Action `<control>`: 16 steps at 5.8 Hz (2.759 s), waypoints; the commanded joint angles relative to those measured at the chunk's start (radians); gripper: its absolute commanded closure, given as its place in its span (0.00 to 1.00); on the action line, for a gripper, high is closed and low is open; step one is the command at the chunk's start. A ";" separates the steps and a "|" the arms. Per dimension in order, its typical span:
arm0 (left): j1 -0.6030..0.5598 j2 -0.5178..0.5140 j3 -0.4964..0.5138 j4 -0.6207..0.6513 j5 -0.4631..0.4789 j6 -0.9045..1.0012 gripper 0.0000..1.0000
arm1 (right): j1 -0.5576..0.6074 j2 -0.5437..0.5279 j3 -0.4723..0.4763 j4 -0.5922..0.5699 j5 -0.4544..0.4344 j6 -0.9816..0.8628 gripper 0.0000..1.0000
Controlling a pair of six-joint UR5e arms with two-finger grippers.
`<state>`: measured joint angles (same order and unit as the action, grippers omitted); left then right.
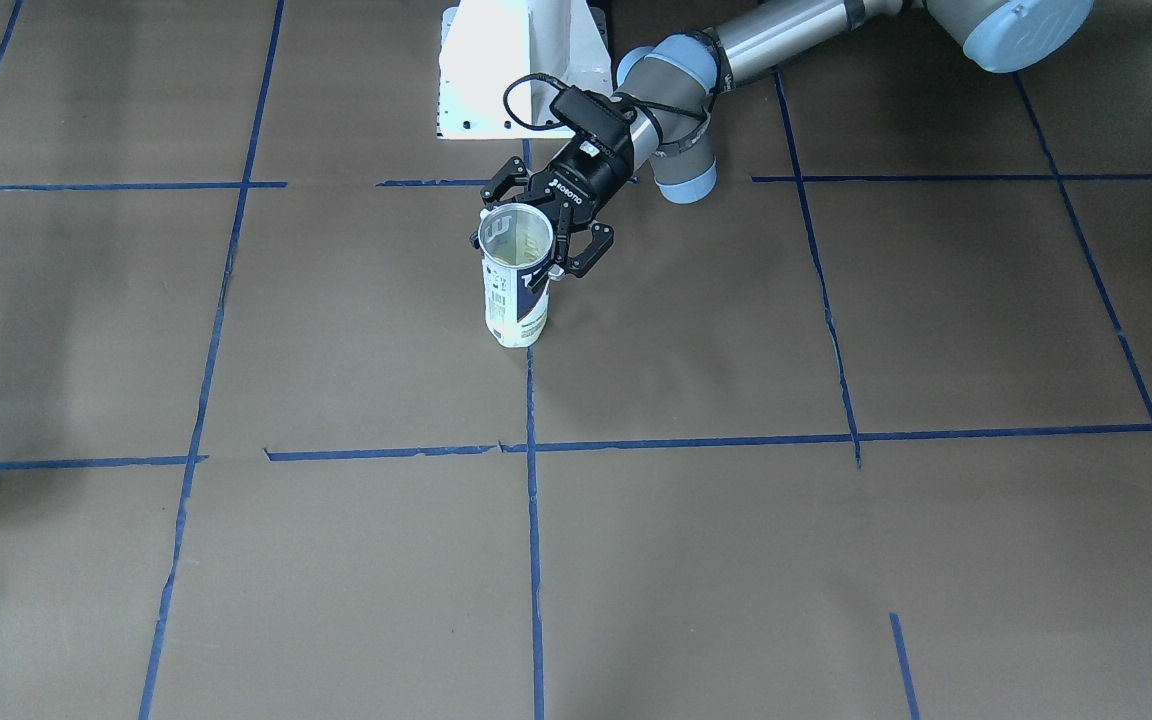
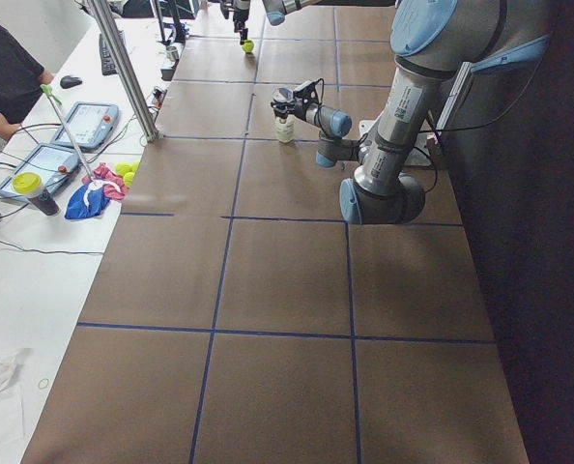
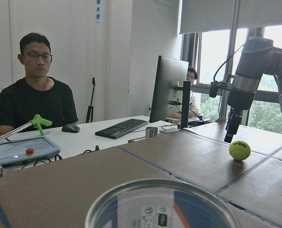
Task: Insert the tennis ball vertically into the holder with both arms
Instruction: 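Move the right gripper to the second tennis ball and grasp it, then carry the second ball with the right gripper above the held can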
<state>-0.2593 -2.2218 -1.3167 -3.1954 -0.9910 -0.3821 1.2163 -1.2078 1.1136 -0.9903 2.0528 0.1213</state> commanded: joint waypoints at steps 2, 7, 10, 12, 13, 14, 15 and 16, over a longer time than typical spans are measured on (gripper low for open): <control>0.000 -0.004 -0.004 0.002 0.000 0.000 0.16 | -0.020 0.004 -0.011 0.004 0.007 0.020 0.01; 0.000 0.001 -0.009 0.002 0.000 0.000 0.16 | -0.066 -0.027 -0.014 0.002 -0.003 -0.003 0.11; 0.008 -0.004 -0.007 0.003 0.000 0.000 0.16 | -0.061 -0.015 0.026 -0.005 0.001 -0.023 1.00; 0.009 -0.002 -0.007 0.003 0.000 0.000 0.16 | -0.057 -0.006 0.366 -0.301 0.000 -0.003 1.00; 0.009 -0.004 -0.006 0.003 0.000 0.000 0.16 | -0.060 0.011 0.563 -0.461 0.009 0.067 1.00; 0.009 -0.002 -0.007 0.003 0.000 0.000 0.16 | -0.163 0.071 0.753 -0.622 0.006 0.253 1.00; 0.009 -0.004 -0.007 0.005 -0.002 0.005 0.16 | -0.275 0.180 0.825 -0.690 -0.003 0.516 1.00; 0.008 -0.002 -0.009 0.005 -0.002 0.009 0.15 | -0.335 0.230 0.853 -0.691 -0.025 0.646 1.00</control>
<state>-0.2504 -2.2251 -1.3244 -3.1910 -0.9921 -0.3768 0.9515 -1.0385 1.9186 -1.6548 2.0447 0.6114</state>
